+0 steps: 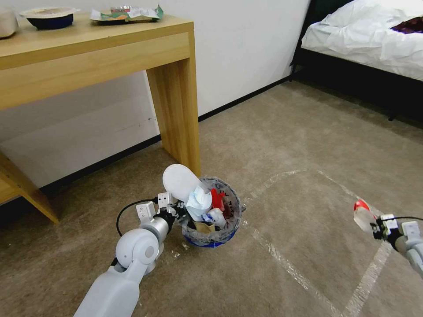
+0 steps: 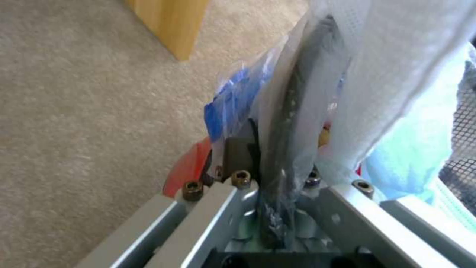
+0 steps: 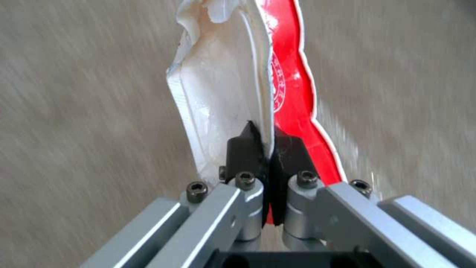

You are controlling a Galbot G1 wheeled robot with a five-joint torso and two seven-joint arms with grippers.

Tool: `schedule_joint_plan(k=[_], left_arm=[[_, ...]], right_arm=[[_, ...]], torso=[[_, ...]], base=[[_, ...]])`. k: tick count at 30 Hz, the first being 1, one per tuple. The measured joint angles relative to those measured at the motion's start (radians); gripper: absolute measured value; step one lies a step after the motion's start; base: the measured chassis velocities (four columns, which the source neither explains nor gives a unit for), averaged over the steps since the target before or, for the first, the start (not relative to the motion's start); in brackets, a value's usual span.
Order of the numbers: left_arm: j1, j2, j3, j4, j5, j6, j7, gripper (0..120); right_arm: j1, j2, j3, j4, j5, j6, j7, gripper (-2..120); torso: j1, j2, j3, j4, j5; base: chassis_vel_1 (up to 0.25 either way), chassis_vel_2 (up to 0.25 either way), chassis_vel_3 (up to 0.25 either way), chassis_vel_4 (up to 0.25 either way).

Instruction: Pick up the trash bin and place the garbage on the floor into it.

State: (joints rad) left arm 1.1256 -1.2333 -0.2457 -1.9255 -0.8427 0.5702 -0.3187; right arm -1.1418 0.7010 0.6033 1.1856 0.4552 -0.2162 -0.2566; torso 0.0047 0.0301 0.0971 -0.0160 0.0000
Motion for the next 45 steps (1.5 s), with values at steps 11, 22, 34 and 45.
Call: schedule_joint_plan(k=[11, 22, 34, 45], left_arm=[[0.002, -0.016, 0.006, -0.020, -0.012, 0.018, -0.020, 1], [0.006, 0.000, 0.006, -0.028, -0.035, 0.027, -0.028, 1], [0.008, -0.008, 0.013, -0.034, -0.043, 0.030, -0.031, 1], [0.016, -0.018, 0.039, -0.060, -0.047, 0.039, -0.039, 1]], right_arm=[[-0.008, -0.038, 0.022, 0.244, 0.299, 0.069, -0.038, 0], [-0.019, -0.008, 0.011, 0.537, 0.540, 0.150, -0.081, 0], [-0.052, -0.030, -0.035, 0.791, 0.786, 0.162, -0.199, 0], [-0.006, -0.043, -0.174, 0.904, 0.826, 0.159, -0.245, 0]], torso=[[0.000, 0.000, 0.000, 0.0000, 0.0000], [0.000, 0.000, 0.000, 0.0001, -0.0002], [0.000, 0.000, 0.000, -0.0001, -0.0002], [0.000, 0.000, 0.000, 0.0001, -0.0002]], base=[[0.000, 0.000, 0.000, 0.000], [0.000, 0.000, 0.000, 0.000], [0.000, 0.000, 0.000, 0.000], [0.000, 0.000, 0.000, 0.000]])
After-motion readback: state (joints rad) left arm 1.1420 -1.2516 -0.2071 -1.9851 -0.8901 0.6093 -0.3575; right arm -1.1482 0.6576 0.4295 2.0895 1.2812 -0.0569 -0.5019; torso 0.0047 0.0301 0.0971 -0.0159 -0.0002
